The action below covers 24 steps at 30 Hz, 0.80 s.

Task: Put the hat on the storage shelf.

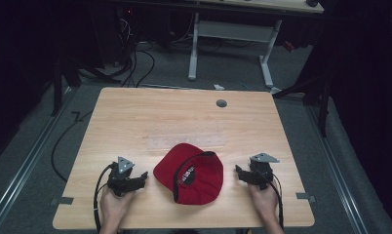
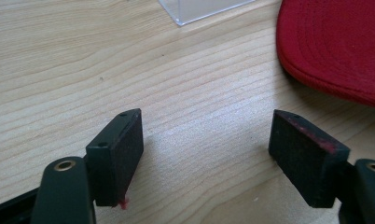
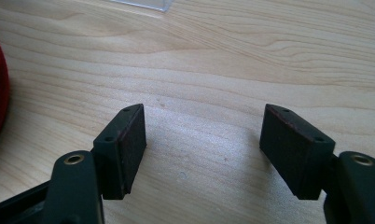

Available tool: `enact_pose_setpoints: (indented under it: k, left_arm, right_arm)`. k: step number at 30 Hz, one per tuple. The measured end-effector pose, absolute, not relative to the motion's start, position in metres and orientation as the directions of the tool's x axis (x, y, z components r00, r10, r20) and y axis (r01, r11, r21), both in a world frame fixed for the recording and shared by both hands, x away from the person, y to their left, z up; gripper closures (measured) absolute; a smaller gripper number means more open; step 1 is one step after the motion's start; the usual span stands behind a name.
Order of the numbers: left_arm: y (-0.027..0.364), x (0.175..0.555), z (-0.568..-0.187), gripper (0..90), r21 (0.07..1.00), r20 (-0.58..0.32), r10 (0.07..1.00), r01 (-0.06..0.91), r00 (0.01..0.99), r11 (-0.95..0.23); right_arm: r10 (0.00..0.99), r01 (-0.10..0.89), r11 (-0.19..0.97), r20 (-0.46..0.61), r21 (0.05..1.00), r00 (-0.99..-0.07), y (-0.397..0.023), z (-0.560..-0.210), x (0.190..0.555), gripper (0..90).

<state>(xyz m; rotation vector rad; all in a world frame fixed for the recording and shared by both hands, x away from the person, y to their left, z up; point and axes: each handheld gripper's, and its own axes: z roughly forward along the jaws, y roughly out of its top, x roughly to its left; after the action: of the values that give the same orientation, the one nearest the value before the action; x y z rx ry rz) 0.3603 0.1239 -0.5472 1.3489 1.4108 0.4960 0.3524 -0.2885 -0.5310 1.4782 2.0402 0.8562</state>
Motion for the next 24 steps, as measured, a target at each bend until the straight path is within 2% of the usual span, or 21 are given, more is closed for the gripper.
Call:
enact_pose_setpoints:
  k: [20, 24]
  left_arm:
    - [0.1242, 0.3605, -0.5472, 26.3, 0.852, -0.395, 0.894, 0.449, 0.210, 0.271]
    - [0.1241, 0.3604, -0.5472, 26.0, 0.852, -0.394, 0.895, 0.449, 0.210, 0.270]
  right_arm:
    - [0.943, 0.648, 0.237, -0.011, 0.724, -0.332, -0.2882, -0.5308, 0.3518, 33.7]
    - [0.943, 0.665, 0.230, 0.005, 0.710, -0.332, -0.2888, -0.5282, 0.3529, 37.5]
